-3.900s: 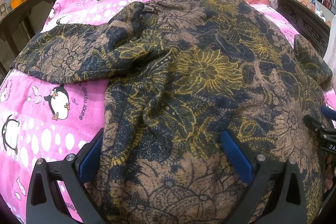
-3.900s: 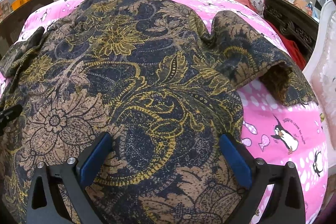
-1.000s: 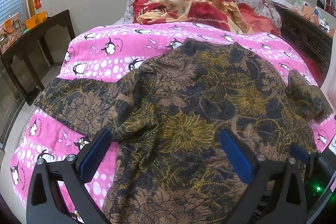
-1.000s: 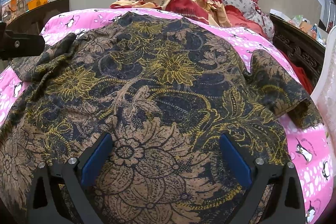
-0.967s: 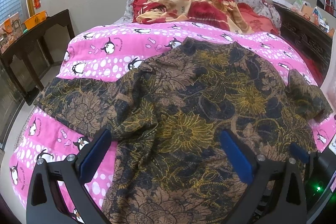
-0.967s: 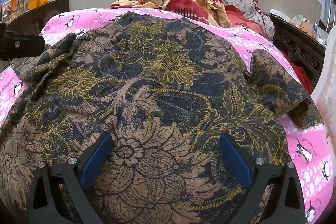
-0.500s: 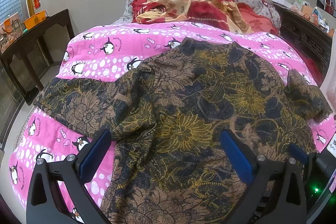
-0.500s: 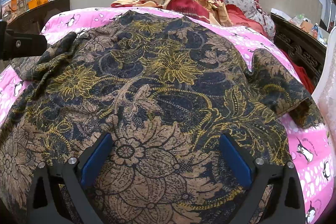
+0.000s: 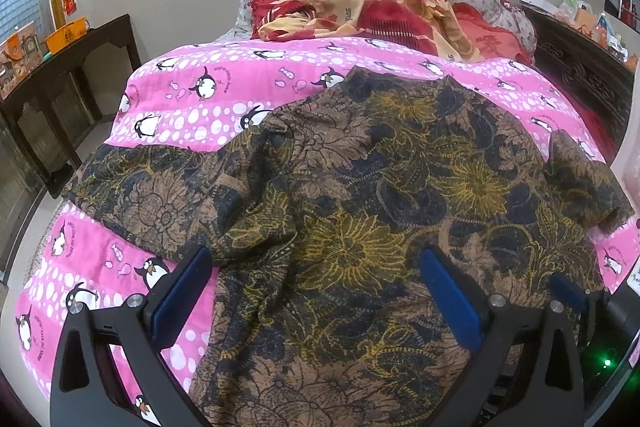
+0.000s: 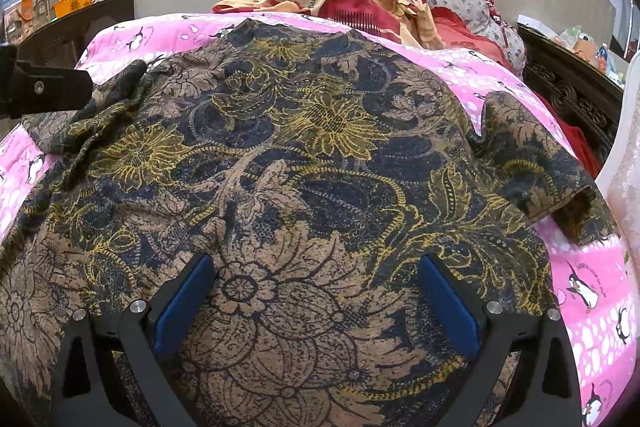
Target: Fold small clothes
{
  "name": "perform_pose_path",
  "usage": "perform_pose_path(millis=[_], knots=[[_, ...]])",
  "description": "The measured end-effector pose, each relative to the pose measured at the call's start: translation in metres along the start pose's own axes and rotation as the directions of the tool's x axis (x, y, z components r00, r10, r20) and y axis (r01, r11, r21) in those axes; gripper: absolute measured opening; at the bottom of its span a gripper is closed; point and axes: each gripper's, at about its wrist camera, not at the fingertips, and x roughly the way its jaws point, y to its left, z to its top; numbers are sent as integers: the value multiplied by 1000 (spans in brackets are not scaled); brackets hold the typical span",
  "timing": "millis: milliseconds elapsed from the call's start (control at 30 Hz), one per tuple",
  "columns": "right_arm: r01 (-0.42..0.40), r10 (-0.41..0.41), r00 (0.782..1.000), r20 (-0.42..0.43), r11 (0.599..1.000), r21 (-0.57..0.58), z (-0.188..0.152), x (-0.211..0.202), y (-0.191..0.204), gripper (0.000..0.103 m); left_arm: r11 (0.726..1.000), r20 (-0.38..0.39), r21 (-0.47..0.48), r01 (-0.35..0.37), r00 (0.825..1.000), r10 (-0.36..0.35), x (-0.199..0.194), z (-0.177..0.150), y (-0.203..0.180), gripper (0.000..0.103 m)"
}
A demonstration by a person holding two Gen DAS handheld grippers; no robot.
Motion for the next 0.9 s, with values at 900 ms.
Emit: perform_pose_path(millis=[900], knots=[[-2, 2, 1000, -7, 1000, -3, -1, 2, 1, 103, 999, -16, -40, 8, 1000, -9, 9, -3, 9, 103]])
